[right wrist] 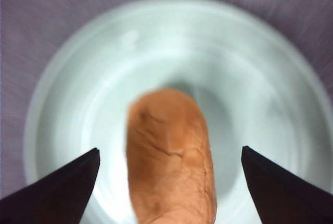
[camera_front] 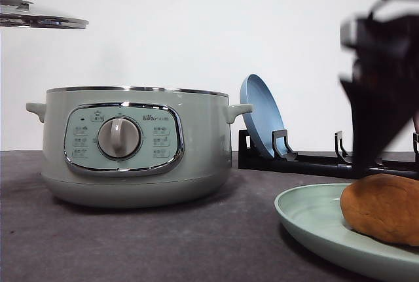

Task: Transfer potato from steamer to green plate

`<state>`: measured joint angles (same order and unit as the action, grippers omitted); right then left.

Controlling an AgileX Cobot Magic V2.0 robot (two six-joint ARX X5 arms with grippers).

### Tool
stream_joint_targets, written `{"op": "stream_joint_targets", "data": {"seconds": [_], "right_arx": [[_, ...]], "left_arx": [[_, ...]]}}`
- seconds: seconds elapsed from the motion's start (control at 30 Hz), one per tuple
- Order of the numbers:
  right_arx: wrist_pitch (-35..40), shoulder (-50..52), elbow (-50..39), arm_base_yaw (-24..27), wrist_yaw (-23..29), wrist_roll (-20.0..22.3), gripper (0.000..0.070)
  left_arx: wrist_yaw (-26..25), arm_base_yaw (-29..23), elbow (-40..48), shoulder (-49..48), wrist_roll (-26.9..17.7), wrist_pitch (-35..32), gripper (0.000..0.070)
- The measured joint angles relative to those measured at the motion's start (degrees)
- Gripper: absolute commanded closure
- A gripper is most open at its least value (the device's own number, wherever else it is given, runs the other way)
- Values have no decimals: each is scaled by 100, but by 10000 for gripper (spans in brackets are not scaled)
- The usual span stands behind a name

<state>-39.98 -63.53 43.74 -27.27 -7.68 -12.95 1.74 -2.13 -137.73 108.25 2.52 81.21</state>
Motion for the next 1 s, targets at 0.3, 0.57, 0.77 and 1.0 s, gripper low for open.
{"op": "stream_joint_targets", "data": {"seconds": [0.3,0.57,0.77,1.0], "right_arx": [[-1912,980,2047,-4,-20,-81,149],[-2752,1552,3818,-4,19,-81,53],[-3082,1840,4185,-4,44,-81,44],[-3303,2002,4185,-4,264,-81,44]], "left_arx": [[0,0,0,0,38,0,700],[0,14,0,0,117,0,700],[0,18,0,0,150,0,700],[-6,159,0,0,275,0,700]]}}
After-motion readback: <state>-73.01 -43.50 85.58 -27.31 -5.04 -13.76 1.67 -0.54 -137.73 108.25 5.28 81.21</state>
